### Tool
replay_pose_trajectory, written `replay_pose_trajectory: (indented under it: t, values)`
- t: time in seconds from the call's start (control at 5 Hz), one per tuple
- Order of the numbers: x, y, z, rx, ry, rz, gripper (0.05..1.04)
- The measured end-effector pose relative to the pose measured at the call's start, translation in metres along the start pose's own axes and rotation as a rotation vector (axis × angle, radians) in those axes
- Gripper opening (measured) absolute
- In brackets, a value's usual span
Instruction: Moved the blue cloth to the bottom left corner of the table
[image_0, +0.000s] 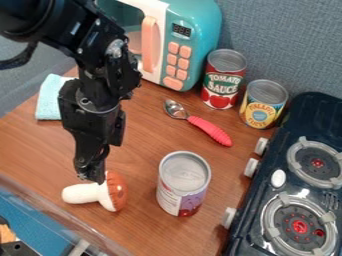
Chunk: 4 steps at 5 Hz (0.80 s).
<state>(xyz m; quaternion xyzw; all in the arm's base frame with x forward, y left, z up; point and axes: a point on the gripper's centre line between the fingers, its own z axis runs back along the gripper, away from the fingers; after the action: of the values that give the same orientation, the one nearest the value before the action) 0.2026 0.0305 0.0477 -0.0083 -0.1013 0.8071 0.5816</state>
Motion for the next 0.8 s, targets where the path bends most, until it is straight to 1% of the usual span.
replay_pose_trajectory:
  t: [0.2,0.4,0.6,0.8]
  values:
    - [0.0,0.002,-0.003,0.018,0.001,-0.002,1.001]
    - [0.017,-0.011,0.0,0.033,0.007,0.044,1.0]
    - [0.037,-0.025,0.0,0.098,0.016,0.076,0.999]
    - [0.073,-0.055,-0.007,0.133,0.002,0.196,0.998]
